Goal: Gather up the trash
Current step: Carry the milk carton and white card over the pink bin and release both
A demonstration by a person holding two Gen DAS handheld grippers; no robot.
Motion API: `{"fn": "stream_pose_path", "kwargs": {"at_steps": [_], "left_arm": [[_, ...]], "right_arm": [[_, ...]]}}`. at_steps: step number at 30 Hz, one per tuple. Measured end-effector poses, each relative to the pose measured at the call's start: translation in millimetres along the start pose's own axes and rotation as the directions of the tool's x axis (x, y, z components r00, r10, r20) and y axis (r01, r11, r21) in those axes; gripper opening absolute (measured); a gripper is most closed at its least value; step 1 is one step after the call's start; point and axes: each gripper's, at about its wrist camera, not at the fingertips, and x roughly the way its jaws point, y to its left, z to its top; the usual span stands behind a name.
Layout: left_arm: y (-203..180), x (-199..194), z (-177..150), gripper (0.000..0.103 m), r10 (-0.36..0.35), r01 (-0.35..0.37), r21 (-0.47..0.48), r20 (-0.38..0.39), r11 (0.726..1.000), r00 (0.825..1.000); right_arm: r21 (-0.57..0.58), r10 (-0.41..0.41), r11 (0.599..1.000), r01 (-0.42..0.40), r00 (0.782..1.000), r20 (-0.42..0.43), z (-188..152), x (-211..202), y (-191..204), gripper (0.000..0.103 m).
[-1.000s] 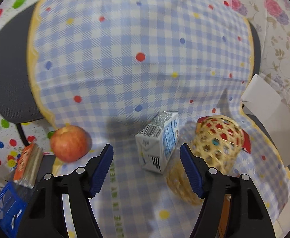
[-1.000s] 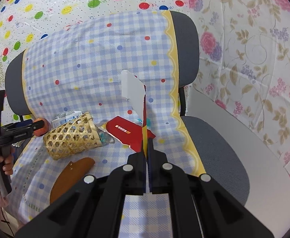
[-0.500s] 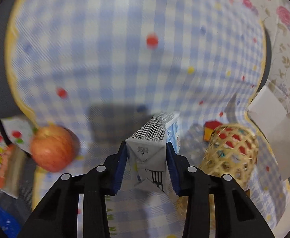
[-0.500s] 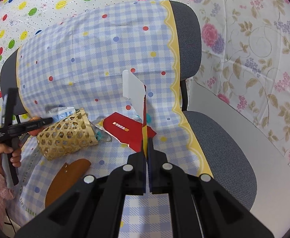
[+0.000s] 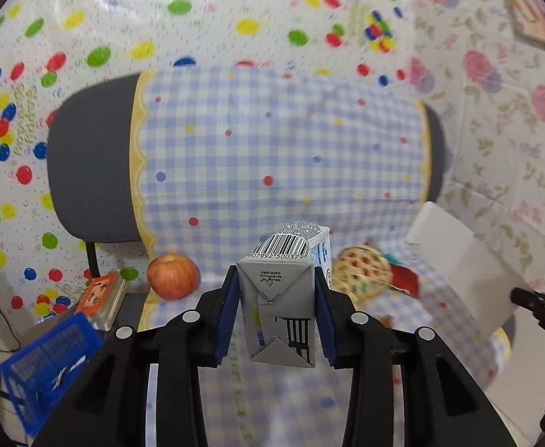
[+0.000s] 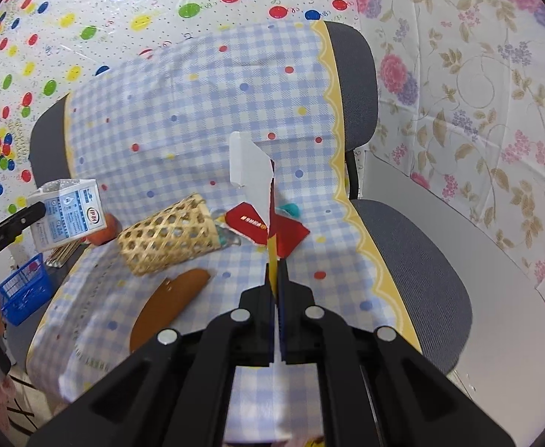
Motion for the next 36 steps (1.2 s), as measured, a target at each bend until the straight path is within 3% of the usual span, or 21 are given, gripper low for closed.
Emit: {"fn": "stream_pose_path", "kwargs": {"at_steps": [6,11,20,29,36], "left_arm": [[-49.5,-51.7,-24.7,0.039,-0.037,0.034,0.057,0.05,0.998,0.998],[-80.2,-78.4,-35.9,0.039,-0.093,0.088,0.087,0.048,0.992,0.995],[-132.1,-124.7,-45.0,0.039,-0.194,0.178,0.151,0.096,0.972,0.976],[-190.2,-134.9,-103.6,0.039,-0.314,0.304,0.2,0.017,0.931,0.949],[-213.9,-135.4,-142.8,0.039,-0.358,0.358,0.229,-0.047,0.905,0.933]], "right_arm": [[0.011,0.013,1.0,-0.013,1.0,0.002,-19.1,-36.3,-0.7,0.002],[0.013,0.009,1.0,-0.009,1.0,0.015,-36.0,-69.1,-6.5,0.002],[0.026,-0.051,0.998,0.05,0.998,0.041,-65.1,-127.4,-26.5,0.002],[0.07,-0.138,0.988,0.14,0.99,-0.026,-120.3,-166.3,-54.3,0.002],[0.095,-0.188,0.976,0.197,0.978,-0.092,-158.2,-180.9,-68.3,0.002]]}}
